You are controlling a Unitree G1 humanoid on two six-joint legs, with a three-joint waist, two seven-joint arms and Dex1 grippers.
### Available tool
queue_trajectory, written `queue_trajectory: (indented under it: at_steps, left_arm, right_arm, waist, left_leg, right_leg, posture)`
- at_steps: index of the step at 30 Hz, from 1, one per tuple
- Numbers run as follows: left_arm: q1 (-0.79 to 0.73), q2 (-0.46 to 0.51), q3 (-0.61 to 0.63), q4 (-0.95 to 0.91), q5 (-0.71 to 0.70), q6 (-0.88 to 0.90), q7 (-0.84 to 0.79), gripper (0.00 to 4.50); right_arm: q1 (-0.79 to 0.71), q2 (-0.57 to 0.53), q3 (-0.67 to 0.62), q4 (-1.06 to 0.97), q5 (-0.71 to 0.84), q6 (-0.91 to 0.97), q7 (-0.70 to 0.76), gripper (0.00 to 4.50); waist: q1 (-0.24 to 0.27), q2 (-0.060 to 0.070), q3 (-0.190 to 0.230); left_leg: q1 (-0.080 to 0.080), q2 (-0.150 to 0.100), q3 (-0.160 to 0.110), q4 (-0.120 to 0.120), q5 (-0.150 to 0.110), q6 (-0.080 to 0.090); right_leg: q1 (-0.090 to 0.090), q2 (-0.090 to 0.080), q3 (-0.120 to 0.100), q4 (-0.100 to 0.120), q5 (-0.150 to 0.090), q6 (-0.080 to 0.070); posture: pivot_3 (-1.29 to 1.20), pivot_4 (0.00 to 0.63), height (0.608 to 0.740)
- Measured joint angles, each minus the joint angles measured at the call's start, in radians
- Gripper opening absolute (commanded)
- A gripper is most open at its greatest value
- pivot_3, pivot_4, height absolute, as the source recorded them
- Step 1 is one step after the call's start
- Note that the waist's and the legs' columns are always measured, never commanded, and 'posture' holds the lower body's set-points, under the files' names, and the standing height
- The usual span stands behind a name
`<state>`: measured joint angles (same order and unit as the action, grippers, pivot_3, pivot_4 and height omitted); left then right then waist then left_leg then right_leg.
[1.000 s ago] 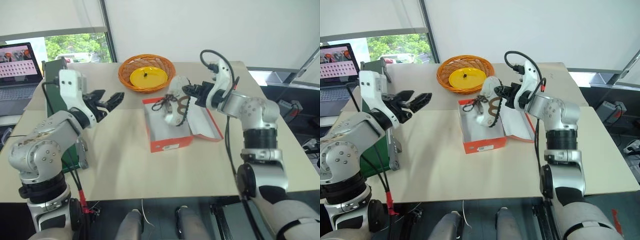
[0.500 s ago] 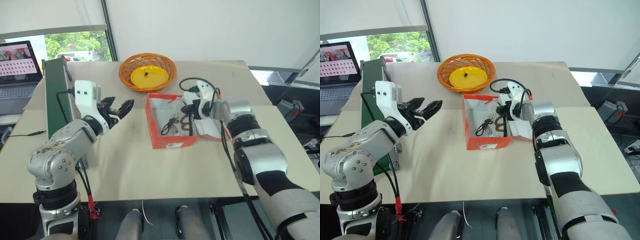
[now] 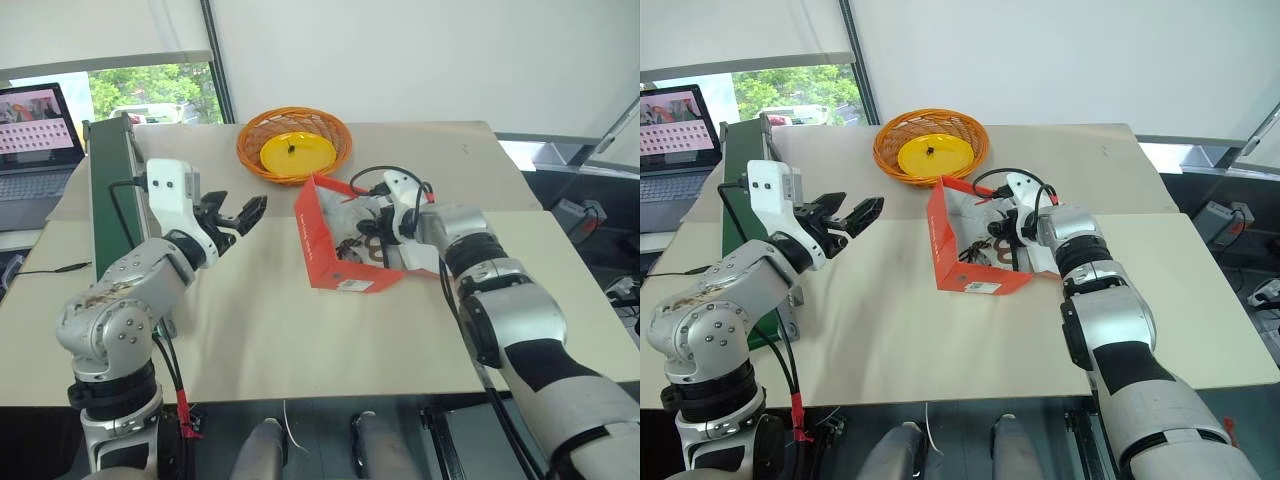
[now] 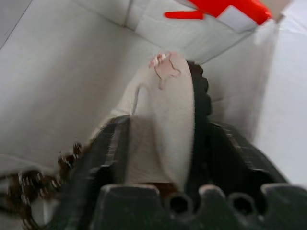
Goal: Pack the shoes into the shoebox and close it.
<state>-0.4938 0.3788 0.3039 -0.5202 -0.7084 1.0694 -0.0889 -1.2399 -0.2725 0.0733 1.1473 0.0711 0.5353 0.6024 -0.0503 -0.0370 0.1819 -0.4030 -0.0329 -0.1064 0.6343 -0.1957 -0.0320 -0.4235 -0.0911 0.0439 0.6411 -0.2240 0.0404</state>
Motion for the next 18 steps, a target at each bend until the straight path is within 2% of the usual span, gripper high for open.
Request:
queue_trajectory:
  at_steps: [1,2,6,12,15,18]
  left_arm:
    - [0.000,0.000,-0.001,0.001,0.000,-0.002,-0.001,4.02]
    - [-0.001,0.001,-0.001,0.002,0.000,-0.005,-0.002,4.02]
    - [-0.009,0.008,-0.009,0.030,0.005,-0.024,-0.013,4.02]
    - [-0.023,0.015,-0.035,0.066,0.017,-0.045,-0.037,4.02]
    - [-0.030,0.032,-0.048,0.069,0.027,-0.051,-0.047,4.02]
    - [-0.030,0.053,-0.045,0.071,0.052,-0.062,-0.037,4.02]
  right_arm:
    - [-0.004,0.001,0.000,-0.001,-0.005,0.003,0.003,4.33]
    - [-0.009,0.002,-0.001,-0.003,-0.008,0.009,0.005,4.45]
    - [-0.047,-0.004,-0.011,-0.088,-0.008,0.066,0.008,4.45]
    - [-0.074,-0.053,-0.029,-0.364,0.014,0.209,0.035,4.45]
    - [-0.021,-0.079,-0.071,-0.560,0.085,0.281,0.083,4.45]
    - [0.093,-0.103,-0.093,-0.814,0.216,0.330,0.213,4.45]
  waist:
    - [0.000,0.000,0.000]
    - [0.000,0.000,0.000]
    - [0.000,0.000,0.000]
    - [0.004,0.000,0.000]
    - [0.005,0.000,0.000]
    - [0.005,0.000,0.000]
  left_leg:
    - [0.000,0.000,0.000,0.000,0.000,0.000]
    - [0.000,0.000,0.000,0.000,0.000,0.000]
    - [0.000,0.000,0.000,0.000,0.000,0.000]
    - [-0.001,0.000,0.000,0.000,0.000,0.000]
    - [-0.001,0.000,-0.001,0.000,0.000,0.000]
    - [-0.001,0.000,-0.001,0.000,0.000,0.001]
  right_leg:
    - [0.000,0.000,0.000,0.000,0.000,0.000]
    - [0.000,0.000,0.000,0.000,0.000,0.000]
    - [-0.001,0.000,0.000,0.000,0.000,0.000]
    - [-0.001,0.000,-0.001,0.000,0.000,0.000]
    - [-0.001,0.000,-0.001,0.000,0.000,0.000]
    - [0.000,0.000,-0.001,0.000,0.000,0.000]
  posture:
    - [0.00,0.150,0.739]
    - [0.00,0.150,0.739]
    - [0.00,0.150,0.739]
    - [0.00,0.150,0.739]
    - [0.00,0.150,0.739]
    - [0.00,0.150,0.739]
